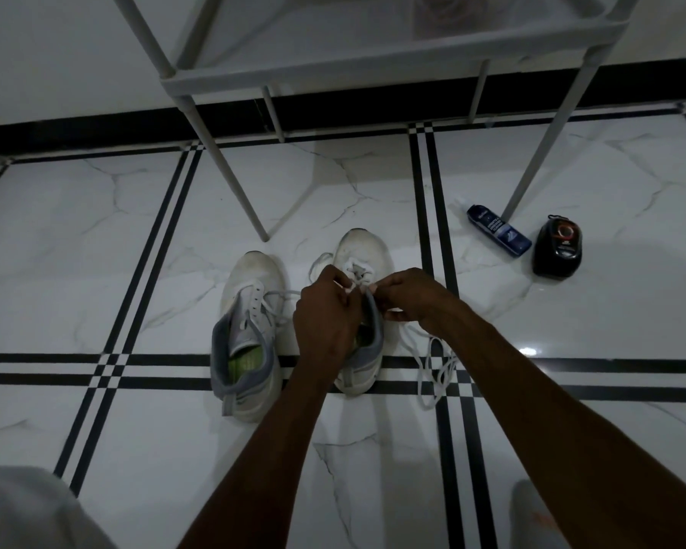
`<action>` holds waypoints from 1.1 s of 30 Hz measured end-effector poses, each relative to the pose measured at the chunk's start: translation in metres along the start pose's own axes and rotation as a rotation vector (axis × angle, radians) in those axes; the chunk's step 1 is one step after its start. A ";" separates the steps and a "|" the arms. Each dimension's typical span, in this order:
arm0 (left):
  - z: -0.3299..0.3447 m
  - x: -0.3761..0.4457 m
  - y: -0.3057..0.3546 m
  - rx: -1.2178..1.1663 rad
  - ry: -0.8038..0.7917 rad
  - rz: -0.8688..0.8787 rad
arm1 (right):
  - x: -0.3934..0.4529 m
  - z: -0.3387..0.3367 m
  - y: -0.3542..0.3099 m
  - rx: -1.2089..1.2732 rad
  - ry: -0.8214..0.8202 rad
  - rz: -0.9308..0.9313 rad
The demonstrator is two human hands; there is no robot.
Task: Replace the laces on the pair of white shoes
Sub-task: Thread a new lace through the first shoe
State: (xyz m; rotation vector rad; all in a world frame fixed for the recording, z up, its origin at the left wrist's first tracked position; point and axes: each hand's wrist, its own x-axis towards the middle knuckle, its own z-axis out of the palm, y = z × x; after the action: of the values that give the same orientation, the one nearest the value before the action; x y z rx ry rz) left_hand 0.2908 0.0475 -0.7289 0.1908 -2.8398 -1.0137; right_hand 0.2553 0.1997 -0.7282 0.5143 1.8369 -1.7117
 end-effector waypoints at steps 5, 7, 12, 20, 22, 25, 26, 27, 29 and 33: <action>-0.001 -0.001 0.001 0.051 0.023 -0.019 | 0.003 0.003 0.002 -0.030 -0.027 0.000; -0.001 -0.002 0.001 0.046 0.022 -0.014 | 0.006 0.004 0.005 -0.096 -0.009 -0.019; 0.002 -0.006 0.007 0.118 0.000 -0.018 | 0.007 0.010 0.004 -0.258 -0.028 -0.034; 0.013 -0.016 0.006 -0.026 -0.133 -0.062 | 0.003 -0.018 -0.005 -0.374 0.086 -0.038; 0.013 -0.020 0.008 -0.036 -0.091 -0.061 | 0.002 -0.039 -0.006 -0.650 0.344 -0.168; 0.014 -0.025 0.009 -0.022 -0.064 -0.027 | 0.010 -0.054 0.003 -0.457 0.661 -0.429; 0.015 -0.025 0.010 -0.025 -0.056 -0.017 | 0.010 -0.051 0.004 -0.466 0.655 -0.486; 0.015 -0.025 0.009 -0.032 -0.050 -0.012 | 0.008 -0.043 0.005 -0.526 0.540 -0.536; 0.017 -0.023 0.007 -0.049 -0.056 -0.008 | 0.005 -0.021 0.007 -0.738 0.245 -0.553; 0.020 -0.024 0.004 -0.078 -0.056 0.023 | -0.005 0.002 0.011 -1.052 0.299 -0.570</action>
State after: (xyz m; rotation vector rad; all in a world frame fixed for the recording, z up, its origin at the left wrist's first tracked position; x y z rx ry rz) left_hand 0.3106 0.0666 -0.7437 0.1238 -2.8384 -1.1394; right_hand 0.2662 0.1998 -0.7338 -0.2355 2.9284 -0.7034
